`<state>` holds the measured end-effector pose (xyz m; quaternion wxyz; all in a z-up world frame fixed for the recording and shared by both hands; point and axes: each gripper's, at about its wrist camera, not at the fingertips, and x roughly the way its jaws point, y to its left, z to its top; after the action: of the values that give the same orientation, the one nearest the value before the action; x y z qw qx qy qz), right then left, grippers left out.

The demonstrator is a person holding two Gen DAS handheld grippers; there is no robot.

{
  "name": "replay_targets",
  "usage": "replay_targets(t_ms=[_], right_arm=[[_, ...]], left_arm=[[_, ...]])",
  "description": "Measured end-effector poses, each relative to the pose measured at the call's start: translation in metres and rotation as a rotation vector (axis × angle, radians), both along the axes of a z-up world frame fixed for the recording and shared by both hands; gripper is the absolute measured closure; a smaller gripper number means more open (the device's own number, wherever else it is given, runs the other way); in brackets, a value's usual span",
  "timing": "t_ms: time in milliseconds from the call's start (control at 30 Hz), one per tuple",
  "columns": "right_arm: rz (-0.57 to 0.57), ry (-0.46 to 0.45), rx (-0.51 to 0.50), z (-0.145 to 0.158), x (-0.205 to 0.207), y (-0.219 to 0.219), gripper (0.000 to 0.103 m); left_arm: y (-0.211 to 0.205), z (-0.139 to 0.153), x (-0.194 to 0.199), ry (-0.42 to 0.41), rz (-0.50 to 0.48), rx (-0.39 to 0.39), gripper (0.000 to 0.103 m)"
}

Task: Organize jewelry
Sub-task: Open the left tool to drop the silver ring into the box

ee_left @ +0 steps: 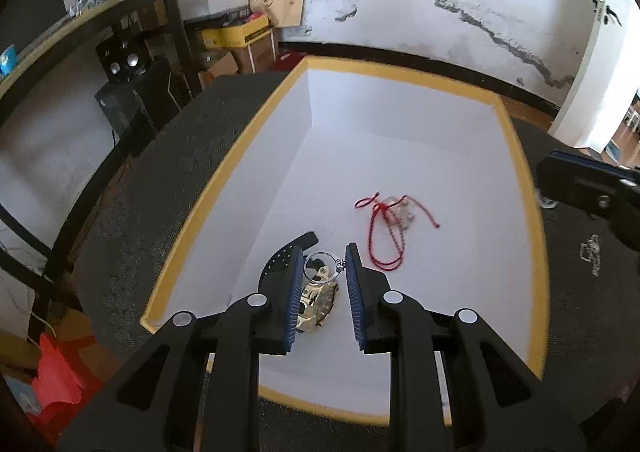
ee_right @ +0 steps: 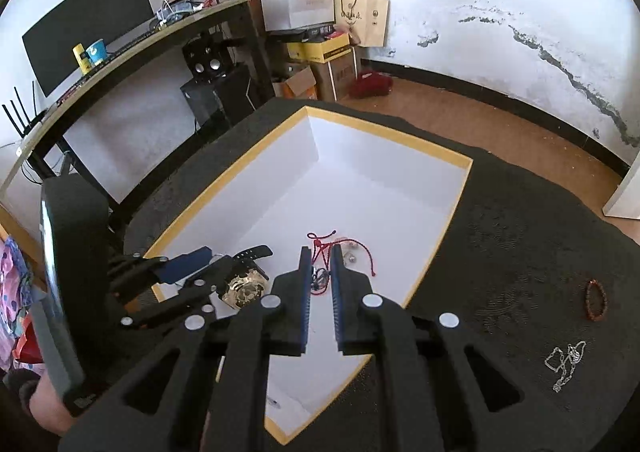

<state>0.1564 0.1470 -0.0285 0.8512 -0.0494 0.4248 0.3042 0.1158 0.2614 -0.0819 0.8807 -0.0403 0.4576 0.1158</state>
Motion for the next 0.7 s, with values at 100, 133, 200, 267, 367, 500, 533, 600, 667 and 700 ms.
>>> replay_targets(t_ms=[100,133,200,267,367,500,533,600,667,700], right_arm=[[0.0,0.012,-0.017,-0.01,0.003,0.003,0.093],[0.0,0.015,-0.022,-0.013,0.005,0.006,0.093],[0.003,0.021,-0.037,-0.02,0.007,0.01,0.093],[0.004,0.029,-0.047,-0.026,0.008,0.011,0.093],[0.003,0.037,-0.051,-0.031,0.012,0.015,0.093],[0.006,0.038,-0.055,-0.034,0.012,0.017,0.093],[0.006,0.038,-0.056,-0.033,0.011,0.016,0.093],[0.007,0.035,-0.055,-0.032,0.011,0.017,0.093],[0.006,0.031,-0.056,-0.031,0.012,0.016,0.093],[0.006,0.031,-0.056,-0.031,0.013,0.016,0.093]], left_arm=[[0.005,-0.014,0.006,0.021,0.02,-0.033,0.081],[0.005,-0.016,0.006,0.021,0.02,-0.03,0.081],[0.002,-0.019,0.007,0.021,0.014,-0.014,0.081],[0.001,-0.021,0.007,0.022,0.012,-0.007,0.081],[0.003,-0.023,0.008,0.024,0.017,-0.015,0.081],[0.003,-0.028,0.01,0.036,0.014,-0.016,0.081],[0.003,-0.029,0.011,0.037,0.014,-0.016,0.081],[0.002,-0.031,0.012,0.041,0.015,-0.016,0.081],[0.001,-0.032,0.013,0.039,0.014,-0.006,0.081],[0.001,-0.032,0.012,0.038,0.016,-0.005,0.081]])
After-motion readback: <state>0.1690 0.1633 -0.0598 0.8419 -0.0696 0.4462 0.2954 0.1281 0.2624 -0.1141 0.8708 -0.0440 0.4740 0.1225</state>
